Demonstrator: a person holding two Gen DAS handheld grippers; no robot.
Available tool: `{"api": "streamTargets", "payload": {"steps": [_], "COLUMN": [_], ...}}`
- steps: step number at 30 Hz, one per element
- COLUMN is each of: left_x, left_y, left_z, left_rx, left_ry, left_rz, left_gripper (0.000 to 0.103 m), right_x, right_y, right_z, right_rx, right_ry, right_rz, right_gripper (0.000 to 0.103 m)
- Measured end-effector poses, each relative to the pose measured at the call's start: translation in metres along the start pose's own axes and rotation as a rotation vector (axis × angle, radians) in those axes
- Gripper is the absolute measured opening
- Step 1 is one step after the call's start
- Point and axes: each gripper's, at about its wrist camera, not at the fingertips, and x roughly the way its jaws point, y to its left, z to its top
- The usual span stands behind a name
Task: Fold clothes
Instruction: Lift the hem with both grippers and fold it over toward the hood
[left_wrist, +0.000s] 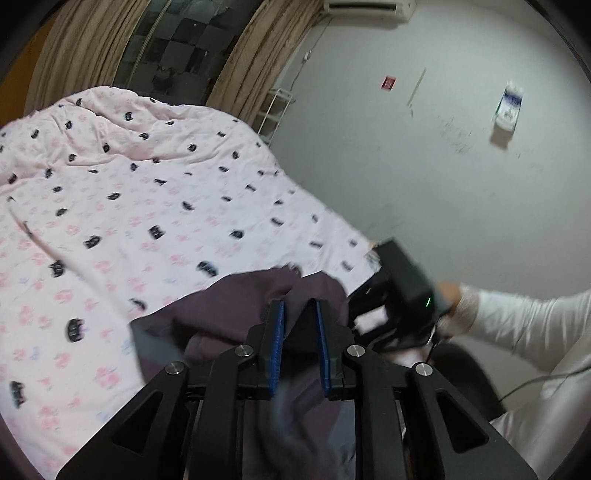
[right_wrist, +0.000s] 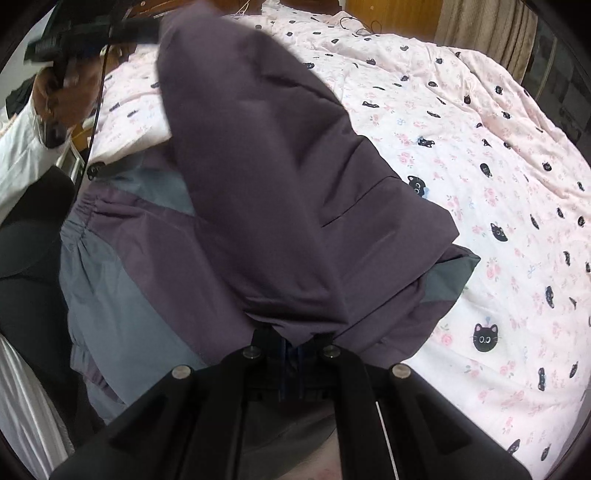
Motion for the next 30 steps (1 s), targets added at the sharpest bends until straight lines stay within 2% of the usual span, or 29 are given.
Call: {"api": "streamTargets", "payload": {"steps": [3,6,7,9,12,15,17,23,27,30], "left_x": [-0.003,-0.023,-0.030,-0.034,-0.011,0.036,0.062,0.096,0.103,0.100], "left_y": [-0.003,-0.003,-0.003,-0.002,0.006,0.014,0.020,0.002,-0.001,-0.002], "left_z": [0.008,0.013,0.014,0.015,0.010,-0.002,-0.014,-0.035,-0.042,-0.047], "left_rx": [-0.012,-0.022,-0.020,-0.018,-0.044,-0.061,-0.077,0.033,0.067,0.080], "left_ry": [-0.060,-0.153,-0.176,-0.189,-0.096,0.082,0.185,0.310,0.353,0.368], "left_rz": [-0.057,-0.186,-0.202,-0.168,-0.079,0.095,0.163,0.227,0.268,0.271], "left_gripper": [0.016,0.019,0.020,0.026,0.027,0.027,0.027,0.027,0.027,0.027], "right_x": [0.001,0.002,0.001,0.000,-0.001,-0.002,-0.003,-0.021,-0.053,-0.077], "right_y": [0.002,0.002,0.001,-0.001,-0.002,0.001,0.002,-0.011,-0.023,-0.032], "right_z": [0.000,-0.001,-0.001,-0.001,0.000,0.000,-0.002,-0.008,-0.009,0.001], "right_rx": [-0.012,-0.022,-0.023,-0.024,-0.025,-0.035,-0.040,0.003,0.097,0.182], "right_ry": [-0.003,-0.010,-0.014,-0.022,-0.028,-0.029,-0.023,-0.030,-0.104,-0.202], "right_rz": [-0.033,-0.090,-0.105,-0.122,-0.128,-0.145,-0.159,-0.180,-0.090,-0.018], "right_gripper": [0.005,0.005,0.005,0.005,0.005,0.007,0.007,0.022,0.025,0.026]}}
